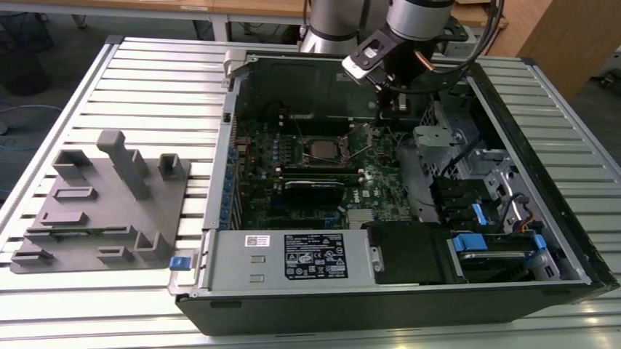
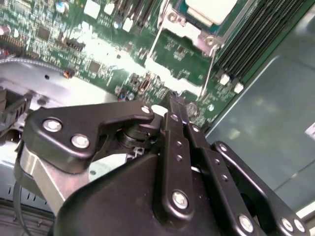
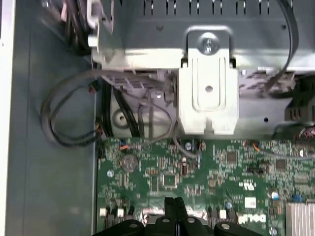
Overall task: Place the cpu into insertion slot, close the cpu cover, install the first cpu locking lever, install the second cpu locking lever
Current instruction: 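Close the cpu cover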
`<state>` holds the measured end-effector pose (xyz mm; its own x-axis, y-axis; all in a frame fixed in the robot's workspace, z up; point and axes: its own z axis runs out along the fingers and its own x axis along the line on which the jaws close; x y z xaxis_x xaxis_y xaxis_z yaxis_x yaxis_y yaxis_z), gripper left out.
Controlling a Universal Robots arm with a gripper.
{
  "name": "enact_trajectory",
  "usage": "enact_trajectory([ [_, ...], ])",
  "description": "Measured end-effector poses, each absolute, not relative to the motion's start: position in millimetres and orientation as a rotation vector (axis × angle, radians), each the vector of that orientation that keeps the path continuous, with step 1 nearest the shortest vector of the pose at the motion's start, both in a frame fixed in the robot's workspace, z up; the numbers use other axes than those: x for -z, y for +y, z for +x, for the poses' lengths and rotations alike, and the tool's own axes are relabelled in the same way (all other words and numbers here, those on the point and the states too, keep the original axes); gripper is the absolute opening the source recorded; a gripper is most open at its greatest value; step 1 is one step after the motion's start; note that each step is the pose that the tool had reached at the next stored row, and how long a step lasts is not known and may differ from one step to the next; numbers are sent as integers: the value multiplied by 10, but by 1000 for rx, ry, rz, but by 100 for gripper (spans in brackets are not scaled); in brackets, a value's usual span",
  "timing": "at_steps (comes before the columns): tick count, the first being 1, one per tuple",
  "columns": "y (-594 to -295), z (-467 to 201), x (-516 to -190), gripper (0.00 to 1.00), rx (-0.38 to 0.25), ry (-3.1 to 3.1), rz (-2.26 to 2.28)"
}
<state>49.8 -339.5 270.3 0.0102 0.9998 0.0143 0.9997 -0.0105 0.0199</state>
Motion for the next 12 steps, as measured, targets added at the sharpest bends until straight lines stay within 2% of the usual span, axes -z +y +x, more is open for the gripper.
enact_trajectory([
  [12,-3395,575,-2626,11,-38,2207,2230],
])
